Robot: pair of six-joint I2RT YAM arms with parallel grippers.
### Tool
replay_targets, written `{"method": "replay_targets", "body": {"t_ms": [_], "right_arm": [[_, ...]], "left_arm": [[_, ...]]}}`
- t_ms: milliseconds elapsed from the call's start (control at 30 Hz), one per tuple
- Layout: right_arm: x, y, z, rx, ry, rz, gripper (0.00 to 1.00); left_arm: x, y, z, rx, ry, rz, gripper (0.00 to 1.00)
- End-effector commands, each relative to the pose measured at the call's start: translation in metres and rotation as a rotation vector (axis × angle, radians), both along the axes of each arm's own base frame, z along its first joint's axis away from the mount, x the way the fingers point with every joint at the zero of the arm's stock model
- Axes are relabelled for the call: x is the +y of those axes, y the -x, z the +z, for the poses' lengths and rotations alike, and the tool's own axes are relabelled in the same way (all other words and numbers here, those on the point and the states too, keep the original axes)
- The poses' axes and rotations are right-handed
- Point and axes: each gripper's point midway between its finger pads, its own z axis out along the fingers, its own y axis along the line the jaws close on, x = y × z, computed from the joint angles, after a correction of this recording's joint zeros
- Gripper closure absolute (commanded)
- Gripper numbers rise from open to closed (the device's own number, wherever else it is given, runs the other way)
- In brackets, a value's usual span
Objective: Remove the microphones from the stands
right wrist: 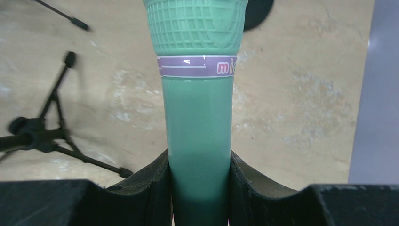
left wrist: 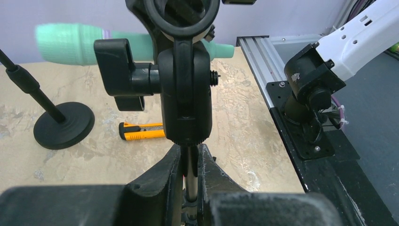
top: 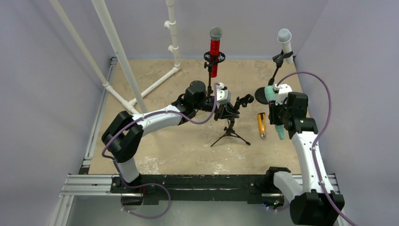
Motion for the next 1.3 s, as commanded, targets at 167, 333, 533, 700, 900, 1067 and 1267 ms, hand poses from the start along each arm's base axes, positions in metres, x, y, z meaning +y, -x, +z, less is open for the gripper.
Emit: {"method": "replay_targets", "body": {"t_ms": [167, 333, 533, 700, 900, 1067, 1267], "right_arm": [[-0.058, 0.026, -0.076, 0.275, 0.116, -0.074, 1.0], [-0.061, 0.031, -0.107, 0.393, 0.123, -0.055, 1.0], [-0.068, 0.028, -0.132, 0.479, 0.127, -0.063, 1.0], [-0.071, 0.026, -0.145, 0.521, 0.116, -0.069, 1.0], [-0.069, 0.038, -0.162, 0.601, 0.102, -0.058, 0.97], [-0.073, 0.043, -0.173, 0.635, 0.117, -0.054, 0.81], [-0.07, 0.049, -0.182, 0.691, 0.095, -0.042, 0.72]], "left_arm": [[0.008, 0.001, -0.006, 0.006, -0.043, -0.004, 1.0], [0.008, 0.002, -0.008, 0.01, -0.048, -0.003, 1.0], [0.01, 0.002, -0.005, 0.0, -0.047, -0.001, 1.0], [0.009, 0.001, -0.003, -0.003, -0.049, -0.001, 1.0], [0.009, 0.001, 0.0, -0.013, -0.059, -0.004, 1.0], [0.012, 0.002, -0.002, -0.028, -0.066, -0.006, 1.0], [0.014, 0.004, -0.006, -0.037, -0.072, -0.007, 1.0]]}}
